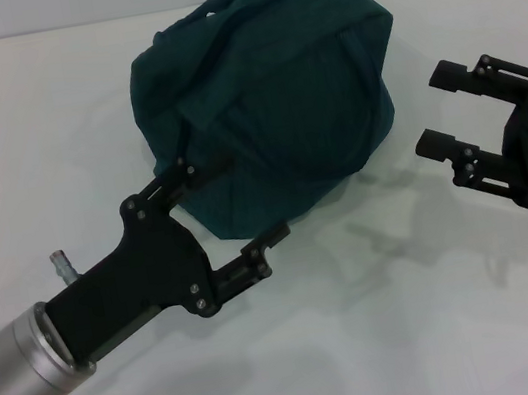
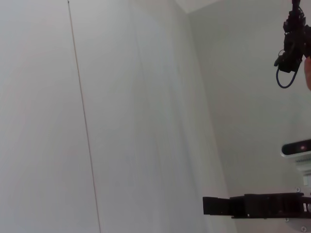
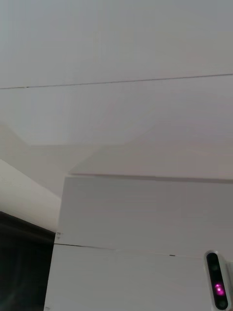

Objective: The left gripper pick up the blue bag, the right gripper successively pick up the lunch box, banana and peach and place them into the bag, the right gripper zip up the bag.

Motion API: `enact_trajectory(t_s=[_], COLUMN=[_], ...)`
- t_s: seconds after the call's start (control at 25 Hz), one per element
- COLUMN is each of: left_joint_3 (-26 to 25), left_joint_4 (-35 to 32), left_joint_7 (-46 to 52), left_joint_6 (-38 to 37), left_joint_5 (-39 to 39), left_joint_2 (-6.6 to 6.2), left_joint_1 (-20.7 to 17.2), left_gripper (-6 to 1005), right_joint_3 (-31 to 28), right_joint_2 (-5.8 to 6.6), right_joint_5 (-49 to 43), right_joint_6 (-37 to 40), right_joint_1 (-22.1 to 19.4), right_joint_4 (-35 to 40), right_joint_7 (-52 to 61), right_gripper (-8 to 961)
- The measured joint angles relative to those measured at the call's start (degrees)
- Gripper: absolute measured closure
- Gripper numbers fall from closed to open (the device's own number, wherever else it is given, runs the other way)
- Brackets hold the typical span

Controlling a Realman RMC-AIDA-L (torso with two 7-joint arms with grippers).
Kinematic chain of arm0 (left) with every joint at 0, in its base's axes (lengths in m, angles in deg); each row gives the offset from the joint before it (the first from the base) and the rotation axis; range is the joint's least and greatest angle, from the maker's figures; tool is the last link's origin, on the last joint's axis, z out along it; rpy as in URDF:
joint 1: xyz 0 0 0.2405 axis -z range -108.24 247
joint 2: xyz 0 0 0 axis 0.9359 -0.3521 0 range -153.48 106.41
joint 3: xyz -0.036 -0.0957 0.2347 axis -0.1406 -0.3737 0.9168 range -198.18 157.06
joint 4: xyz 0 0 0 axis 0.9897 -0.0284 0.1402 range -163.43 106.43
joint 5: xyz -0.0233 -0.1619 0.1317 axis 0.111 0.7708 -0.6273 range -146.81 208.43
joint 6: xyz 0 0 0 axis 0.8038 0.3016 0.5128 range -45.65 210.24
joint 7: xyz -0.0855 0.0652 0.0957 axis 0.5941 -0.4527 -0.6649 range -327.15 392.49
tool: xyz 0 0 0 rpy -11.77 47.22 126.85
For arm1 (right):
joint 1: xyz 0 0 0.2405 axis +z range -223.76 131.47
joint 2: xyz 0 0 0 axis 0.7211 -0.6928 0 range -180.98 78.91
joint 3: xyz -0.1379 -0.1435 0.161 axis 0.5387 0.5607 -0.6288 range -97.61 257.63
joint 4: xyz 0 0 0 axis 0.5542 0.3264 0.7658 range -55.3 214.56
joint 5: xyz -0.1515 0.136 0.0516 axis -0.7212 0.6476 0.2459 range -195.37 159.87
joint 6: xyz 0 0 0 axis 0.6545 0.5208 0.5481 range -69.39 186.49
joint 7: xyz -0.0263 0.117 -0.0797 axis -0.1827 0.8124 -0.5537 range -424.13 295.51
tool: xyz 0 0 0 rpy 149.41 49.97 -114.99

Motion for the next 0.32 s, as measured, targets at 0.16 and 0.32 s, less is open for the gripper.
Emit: enact_trajectory(t_s=[0.16, 0.32], left_joint_3=[-0.3, -0.4], left_joint_4=[0.1, 0.6], left_joint_7=[-0.2, -1.8], left_joint_6=[0.0, 0.1], left_joint_5=[0.3, 0.8], left_joint_2=[0.19, 0.33], left_joint_1=[0.0, 0.0], left_gripper=[242, 242], right_joint_3=[-0.8, -3.0], right_joint_2=[-0.22, -1.07], right_joint_5=[0.2, 0.1], right_joint_6=[-0.5, -1.1], right_joint_1=[0.0, 0.0], right_joint_4=[0.0, 0.0], right_joint_7=[0.0, -0.1], right_gripper=[321, 321])
